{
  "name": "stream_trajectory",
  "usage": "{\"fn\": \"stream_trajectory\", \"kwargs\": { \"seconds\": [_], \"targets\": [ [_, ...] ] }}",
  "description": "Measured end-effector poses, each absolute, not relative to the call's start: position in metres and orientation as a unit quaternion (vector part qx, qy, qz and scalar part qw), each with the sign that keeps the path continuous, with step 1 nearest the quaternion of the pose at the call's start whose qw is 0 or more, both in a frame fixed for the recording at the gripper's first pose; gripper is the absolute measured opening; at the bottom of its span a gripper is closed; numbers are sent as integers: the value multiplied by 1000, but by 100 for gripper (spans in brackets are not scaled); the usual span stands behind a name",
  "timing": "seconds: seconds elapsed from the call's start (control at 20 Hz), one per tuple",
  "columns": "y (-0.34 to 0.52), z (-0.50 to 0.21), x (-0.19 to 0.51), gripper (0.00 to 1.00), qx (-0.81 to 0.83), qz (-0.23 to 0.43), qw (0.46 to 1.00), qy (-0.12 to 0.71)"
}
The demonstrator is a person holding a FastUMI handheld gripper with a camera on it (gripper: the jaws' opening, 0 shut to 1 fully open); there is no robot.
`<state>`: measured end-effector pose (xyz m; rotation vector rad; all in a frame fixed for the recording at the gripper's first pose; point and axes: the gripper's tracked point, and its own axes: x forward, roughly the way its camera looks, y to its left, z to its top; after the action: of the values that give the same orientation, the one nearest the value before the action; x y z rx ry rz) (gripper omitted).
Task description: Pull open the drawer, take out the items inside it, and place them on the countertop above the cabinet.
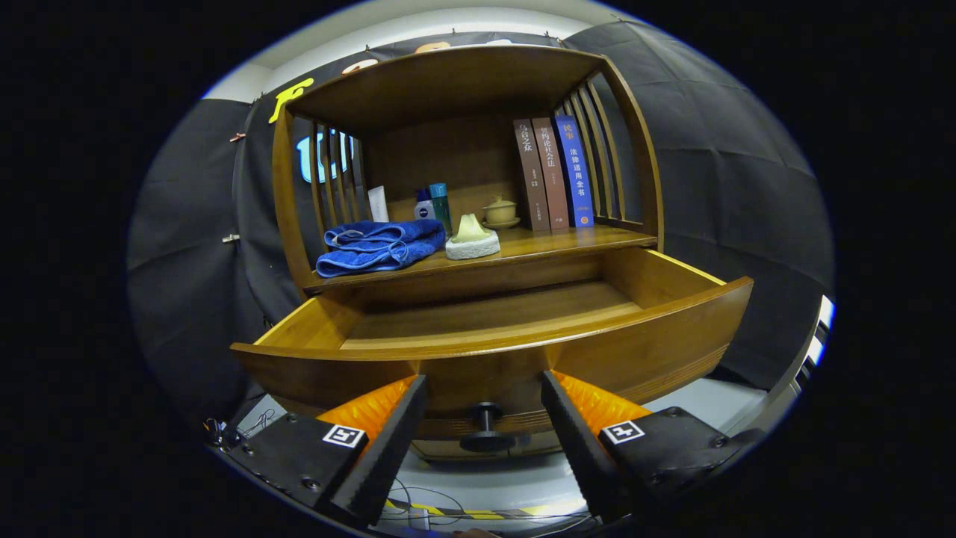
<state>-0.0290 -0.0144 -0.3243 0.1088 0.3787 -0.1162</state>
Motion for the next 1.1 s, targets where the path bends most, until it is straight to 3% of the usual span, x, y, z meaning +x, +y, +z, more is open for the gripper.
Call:
{"fn": "stream_trajectory", "kwargs": {
  "seconds": [0.6, 1.1],
  "targets": [
    [-25, -338, 96, 99, 49, -60, 979, 190],
    [-27, -339, 114, 100, 52, -55, 979, 187]
  ]
}}
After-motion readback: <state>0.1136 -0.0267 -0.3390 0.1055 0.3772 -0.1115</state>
